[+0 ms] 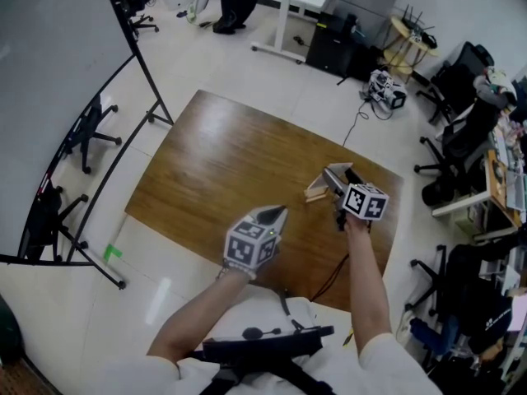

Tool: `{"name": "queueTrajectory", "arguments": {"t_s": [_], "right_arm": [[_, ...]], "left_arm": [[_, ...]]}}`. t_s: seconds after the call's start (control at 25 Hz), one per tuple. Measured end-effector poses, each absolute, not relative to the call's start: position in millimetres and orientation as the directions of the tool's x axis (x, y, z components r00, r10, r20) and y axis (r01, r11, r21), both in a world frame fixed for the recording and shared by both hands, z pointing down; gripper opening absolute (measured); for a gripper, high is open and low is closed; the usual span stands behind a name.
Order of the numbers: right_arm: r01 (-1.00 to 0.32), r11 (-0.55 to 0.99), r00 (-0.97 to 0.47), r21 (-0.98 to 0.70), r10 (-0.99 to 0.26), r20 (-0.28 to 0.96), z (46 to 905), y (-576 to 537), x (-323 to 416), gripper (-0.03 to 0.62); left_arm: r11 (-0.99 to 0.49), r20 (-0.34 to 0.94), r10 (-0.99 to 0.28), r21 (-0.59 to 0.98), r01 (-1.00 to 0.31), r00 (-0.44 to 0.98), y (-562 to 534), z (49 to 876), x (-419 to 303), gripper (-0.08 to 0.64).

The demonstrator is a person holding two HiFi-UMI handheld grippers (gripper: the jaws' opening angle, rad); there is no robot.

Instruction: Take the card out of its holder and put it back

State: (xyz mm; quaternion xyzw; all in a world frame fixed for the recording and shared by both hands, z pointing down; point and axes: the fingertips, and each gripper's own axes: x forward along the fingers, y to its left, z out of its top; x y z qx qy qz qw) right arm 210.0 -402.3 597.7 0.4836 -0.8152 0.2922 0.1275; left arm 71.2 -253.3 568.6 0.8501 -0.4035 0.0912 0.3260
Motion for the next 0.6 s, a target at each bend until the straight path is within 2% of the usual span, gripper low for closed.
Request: {"name": "queueTrajectory", "arguments": {"t_s": [0.4,0.6], "right_arm": [[-0.869,0.356,-0.491,-0.345,-0.709,0.505,608,-401,208,0.413],[-0.879,0.393,-0.477,-0.271,-0.712,0.516,613,-395,201,0.413]], "left_arm": [[-0.445,0.427,-0.629,0.487,-0.752,0.649,-255,575,61,-0.009],[-0.432,0.429,-0.634,0.494,-0.754,0.644,-254,577,55,-0.009]]}}
